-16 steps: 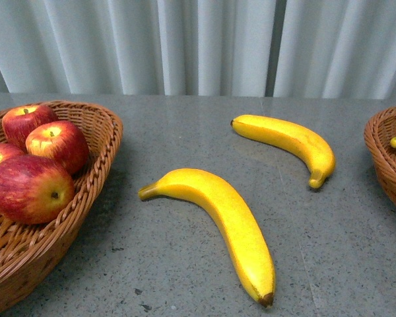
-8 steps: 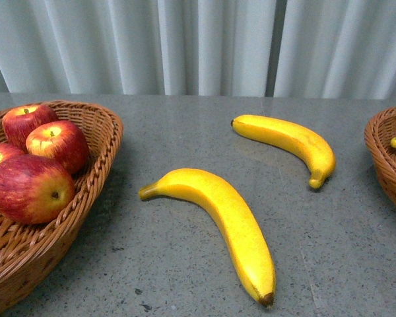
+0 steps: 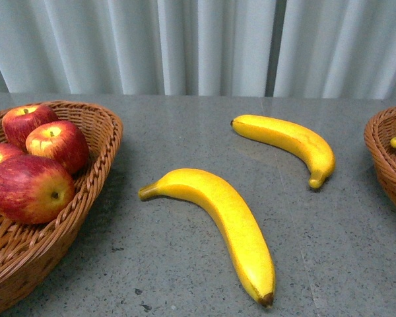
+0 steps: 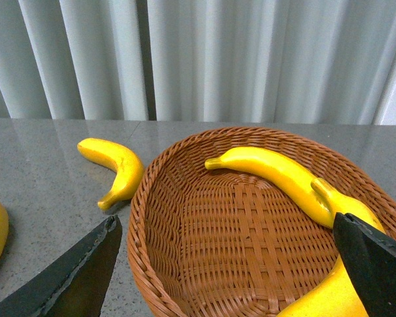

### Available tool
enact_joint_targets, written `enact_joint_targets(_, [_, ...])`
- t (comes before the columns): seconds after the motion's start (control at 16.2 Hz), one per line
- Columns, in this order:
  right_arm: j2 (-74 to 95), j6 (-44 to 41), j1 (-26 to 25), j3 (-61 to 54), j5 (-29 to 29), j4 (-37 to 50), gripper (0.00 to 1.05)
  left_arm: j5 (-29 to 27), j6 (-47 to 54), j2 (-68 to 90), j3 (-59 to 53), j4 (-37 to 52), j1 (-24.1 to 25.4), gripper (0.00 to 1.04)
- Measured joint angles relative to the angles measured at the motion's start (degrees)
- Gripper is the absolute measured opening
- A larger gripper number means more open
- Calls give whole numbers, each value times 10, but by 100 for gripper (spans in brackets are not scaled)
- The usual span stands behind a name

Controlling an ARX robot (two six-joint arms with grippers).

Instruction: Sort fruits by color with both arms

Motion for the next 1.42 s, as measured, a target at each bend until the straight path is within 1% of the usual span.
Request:
enact_joint_targets(0.06, [0, 0, 0, 0, 0, 0, 98, 0, 0, 0, 0, 0, 0, 49])
enact_joint_targets(0.12, [0, 0, 0, 0, 0, 0, 98, 0, 0, 0, 0, 0, 0, 60])
enact_joint_targets(0.25, [0, 0, 0, 0, 0, 0, 98, 0, 0, 0, 0, 0, 0, 87])
enact_joint_targets(0.31, [0, 0, 0, 0, 0, 0, 98, 0, 0, 0, 0, 0, 0, 98])
enact_joint_targets(1.42, [1, 9, 0, 1, 0, -9, 98, 0, 0, 0, 0, 0, 0, 98])
